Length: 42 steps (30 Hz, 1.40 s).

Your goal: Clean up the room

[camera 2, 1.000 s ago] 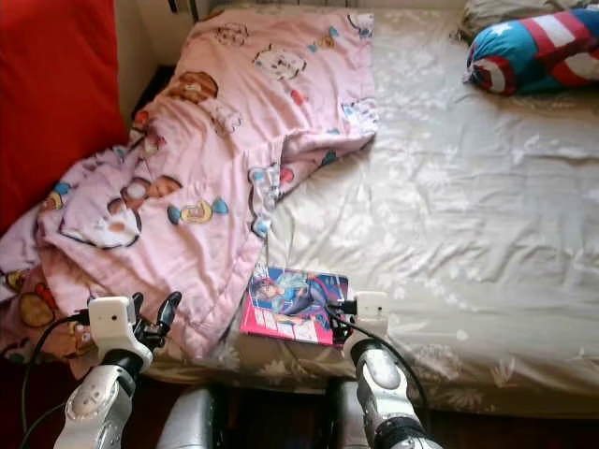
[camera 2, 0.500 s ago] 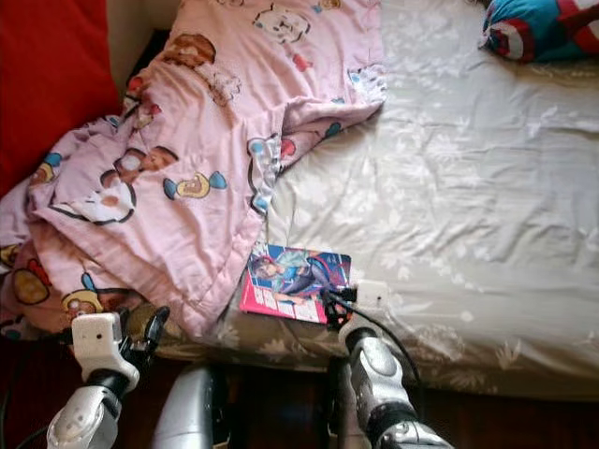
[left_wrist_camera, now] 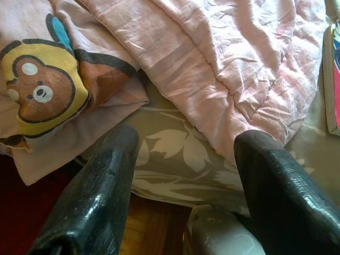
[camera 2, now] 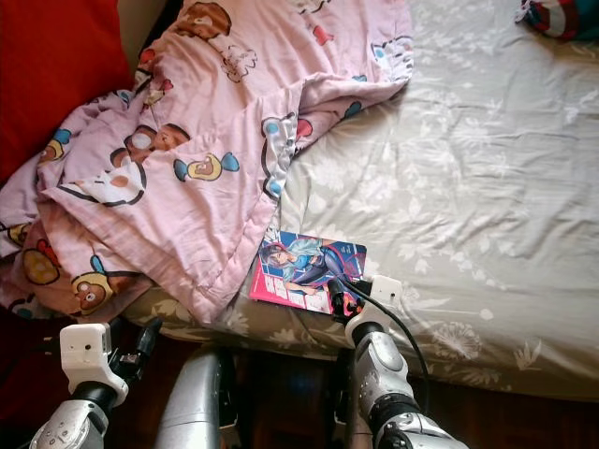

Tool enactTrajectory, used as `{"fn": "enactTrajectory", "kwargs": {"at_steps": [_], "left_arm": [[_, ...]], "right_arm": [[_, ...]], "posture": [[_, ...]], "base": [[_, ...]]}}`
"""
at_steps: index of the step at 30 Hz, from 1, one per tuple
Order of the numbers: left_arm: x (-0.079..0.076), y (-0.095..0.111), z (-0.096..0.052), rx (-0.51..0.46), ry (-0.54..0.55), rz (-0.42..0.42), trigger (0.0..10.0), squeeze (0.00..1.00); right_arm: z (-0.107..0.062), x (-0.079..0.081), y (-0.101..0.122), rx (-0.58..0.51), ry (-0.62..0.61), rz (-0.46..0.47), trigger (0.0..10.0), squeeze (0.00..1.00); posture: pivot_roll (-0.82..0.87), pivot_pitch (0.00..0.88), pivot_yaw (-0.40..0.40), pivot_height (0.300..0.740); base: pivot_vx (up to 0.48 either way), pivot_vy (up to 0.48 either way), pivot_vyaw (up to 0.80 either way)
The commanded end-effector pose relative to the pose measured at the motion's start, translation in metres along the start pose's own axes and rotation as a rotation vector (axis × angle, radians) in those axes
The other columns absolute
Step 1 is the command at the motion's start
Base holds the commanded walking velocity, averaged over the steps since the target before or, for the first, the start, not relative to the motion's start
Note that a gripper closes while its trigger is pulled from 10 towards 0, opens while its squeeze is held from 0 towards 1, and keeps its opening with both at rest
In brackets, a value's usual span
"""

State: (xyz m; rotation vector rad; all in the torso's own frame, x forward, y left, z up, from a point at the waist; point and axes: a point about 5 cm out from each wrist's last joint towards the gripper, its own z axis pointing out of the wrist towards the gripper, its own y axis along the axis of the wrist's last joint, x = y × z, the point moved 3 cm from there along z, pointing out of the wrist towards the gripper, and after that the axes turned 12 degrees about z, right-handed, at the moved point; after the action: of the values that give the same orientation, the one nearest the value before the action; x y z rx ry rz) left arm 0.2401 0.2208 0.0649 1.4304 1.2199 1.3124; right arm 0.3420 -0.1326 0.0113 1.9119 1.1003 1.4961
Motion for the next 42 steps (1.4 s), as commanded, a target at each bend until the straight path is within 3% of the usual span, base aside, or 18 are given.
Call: {"fn": "enactTrajectory", "kwargs": {"at_steps": [1,6,12,15,22,23,29,42], "left_arm": [[0.004,-0.011,-0.009,0.053,0.008,-0.003,10.0,0.00],[0.002,-0.009,-0.012,0.058,0.003,-0.001,10.0,0.00],[0.002,-0.007,-0.014,0.056,0.002,0.004,10.0,0.00],[0.003,-0.007,-0.016,0.059,0.004,0.006,10.0,0.00],[0.002,-0.007,-0.020,0.068,-0.001,0.009,10.0,0.00],[0.002,-0.007,-0.020,0.069,-0.002,0.010,10.0,0.00],[0.000,-0.006,-0.020,0.072,-0.006,0.005,10.0,0.00],[0.000,-0.004,-0.020,0.072,-0.011,0.003,10.0,0.00]], "right_arm": [[-0.006,-0.010,-0.010,0.023,-0.029,0.031,10.0,0.00],[-0.009,-0.012,-0.017,0.059,-0.017,0.053,10.0,0.00],[-0.013,-0.002,-0.034,0.136,0.090,0.200,10.0,0.00],[-0.015,-0.003,-0.040,0.161,0.096,0.222,10.0,0.00],[-0.030,-0.025,-0.058,0.205,0.013,0.360,10.0,0.00],[-0.034,-0.034,-0.060,0.198,-0.031,0.424,10.0,0.00],[-0.038,-0.043,-0.059,0.171,-0.056,0.565,10.0,0.00],[-0.025,-0.005,-0.058,0.273,0.128,0.544,10.0,0.00]], "posture": [[0.20,0.395,0.043,0.602],[0.20,0.400,0.042,0.602],[0.21,0.407,0.041,0.602],[0.21,0.407,0.040,0.602],[0.22,0.415,0.046,0.602],[0.22,0.417,0.048,0.602],[0.22,0.421,0.058,0.602],[0.22,0.424,0.066,0.602]], "base": [[0.000,0.000,0.00],[0.000,0.000,0.00],[0.000,0.000,0.00],[0.000,0.000,0.00],[0.000,0.000,0.00],[0.000,0.000,0.00],[0.000,0.000,0.00],[0.000,0.000,0.00]]}}
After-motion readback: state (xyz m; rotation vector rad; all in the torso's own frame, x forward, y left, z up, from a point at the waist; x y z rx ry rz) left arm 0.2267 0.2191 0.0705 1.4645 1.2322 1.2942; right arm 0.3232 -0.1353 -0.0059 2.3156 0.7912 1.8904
